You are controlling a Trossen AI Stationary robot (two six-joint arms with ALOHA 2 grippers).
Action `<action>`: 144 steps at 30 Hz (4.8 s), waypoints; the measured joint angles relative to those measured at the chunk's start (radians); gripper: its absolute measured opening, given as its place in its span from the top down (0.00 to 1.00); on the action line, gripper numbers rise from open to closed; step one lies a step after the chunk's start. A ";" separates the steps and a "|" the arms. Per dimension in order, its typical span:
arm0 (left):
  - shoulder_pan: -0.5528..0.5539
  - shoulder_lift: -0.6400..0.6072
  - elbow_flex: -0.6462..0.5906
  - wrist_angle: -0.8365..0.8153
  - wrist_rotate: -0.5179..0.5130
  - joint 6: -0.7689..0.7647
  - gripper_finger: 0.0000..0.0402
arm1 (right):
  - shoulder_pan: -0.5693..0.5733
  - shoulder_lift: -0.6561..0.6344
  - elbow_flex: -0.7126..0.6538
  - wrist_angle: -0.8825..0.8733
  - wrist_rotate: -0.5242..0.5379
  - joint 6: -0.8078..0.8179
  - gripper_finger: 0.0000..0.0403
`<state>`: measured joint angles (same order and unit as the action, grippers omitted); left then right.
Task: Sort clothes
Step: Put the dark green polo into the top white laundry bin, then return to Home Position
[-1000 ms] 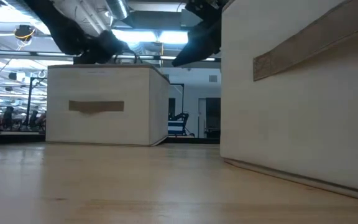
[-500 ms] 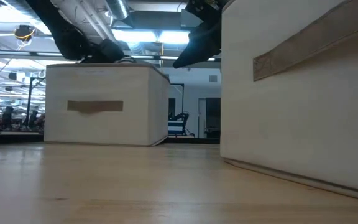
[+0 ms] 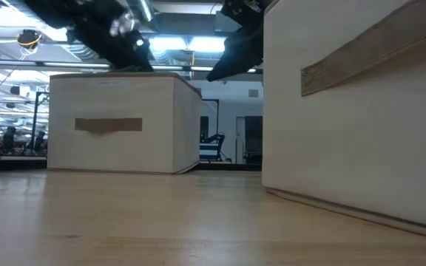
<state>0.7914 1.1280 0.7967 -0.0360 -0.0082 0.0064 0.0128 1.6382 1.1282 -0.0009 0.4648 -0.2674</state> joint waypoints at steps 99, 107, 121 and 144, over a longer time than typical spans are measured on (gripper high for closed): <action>-0.765 -0.766 -0.787 0.430 -0.075 -0.126 0.99 | -0.255 -1.522 -1.009 -0.089 -0.659 0.395 0.96; -0.766 -0.766 -0.787 0.434 -0.076 -0.128 0.99 | -0.255 -1.626 -1.068 -0.082 -0.717 0.416 0.96; -0.764 -0.768 -0.787 0.429 -0.120 -0.033 0.99 | -0.255 -1.615 -1.078 -0.060 -0.633 0.393 0.96; -0.766 -1.129 -0.787 0.079 -0.086 -0.059 0.99 | -0.255 -1.615 -1.080 -0.054 -0.630 0.393 0.96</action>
<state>0.0257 -0.0007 0.0097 0.0433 -0.0939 -0.0526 -0.2424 0.0235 0.0486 -0.0547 -0.1650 0.1257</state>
